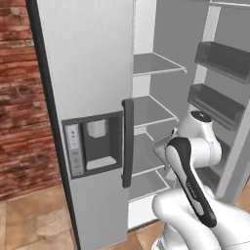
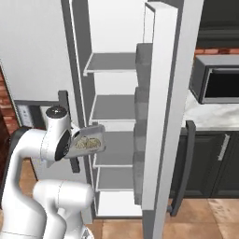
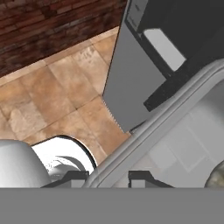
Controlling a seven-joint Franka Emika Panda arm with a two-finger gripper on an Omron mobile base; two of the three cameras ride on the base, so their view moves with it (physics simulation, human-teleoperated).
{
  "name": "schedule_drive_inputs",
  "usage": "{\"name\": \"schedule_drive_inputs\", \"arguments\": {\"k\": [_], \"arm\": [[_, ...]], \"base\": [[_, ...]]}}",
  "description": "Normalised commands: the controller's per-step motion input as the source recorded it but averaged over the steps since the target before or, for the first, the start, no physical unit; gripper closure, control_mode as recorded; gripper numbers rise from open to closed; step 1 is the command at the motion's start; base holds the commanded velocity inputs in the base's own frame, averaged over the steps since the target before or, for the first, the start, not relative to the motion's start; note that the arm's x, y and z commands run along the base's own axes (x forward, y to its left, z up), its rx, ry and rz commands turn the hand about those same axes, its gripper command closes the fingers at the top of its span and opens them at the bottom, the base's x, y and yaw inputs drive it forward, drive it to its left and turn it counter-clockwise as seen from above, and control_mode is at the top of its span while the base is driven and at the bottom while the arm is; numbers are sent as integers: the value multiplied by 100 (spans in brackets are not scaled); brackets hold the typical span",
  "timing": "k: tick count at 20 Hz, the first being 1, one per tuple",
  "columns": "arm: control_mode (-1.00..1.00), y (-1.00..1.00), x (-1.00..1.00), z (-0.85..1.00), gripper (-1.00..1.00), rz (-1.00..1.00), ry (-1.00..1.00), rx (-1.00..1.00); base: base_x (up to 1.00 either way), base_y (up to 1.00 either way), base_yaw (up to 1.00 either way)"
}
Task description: Place two dumplings into each of the tupperware containers and then place the containers in the fridge.
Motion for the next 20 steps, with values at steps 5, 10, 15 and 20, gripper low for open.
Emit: {"name": "schedule_drive_inputs", "arguments": {"k": [5, 10, 15, 20], "arm": [[100, 0, 0, 0, 100, 0, 0, 0], [100, 0, 0, 0, 100, 0, 0, 0], [100, 0, 0, 0, 100, 0, 0, 0], [100, 0, 0, 0, 100, 0, 0, 0]], "base": [[57, -28, 0], [60, -21, 0], [50, -28, 4], [38, -29, 5]]}}
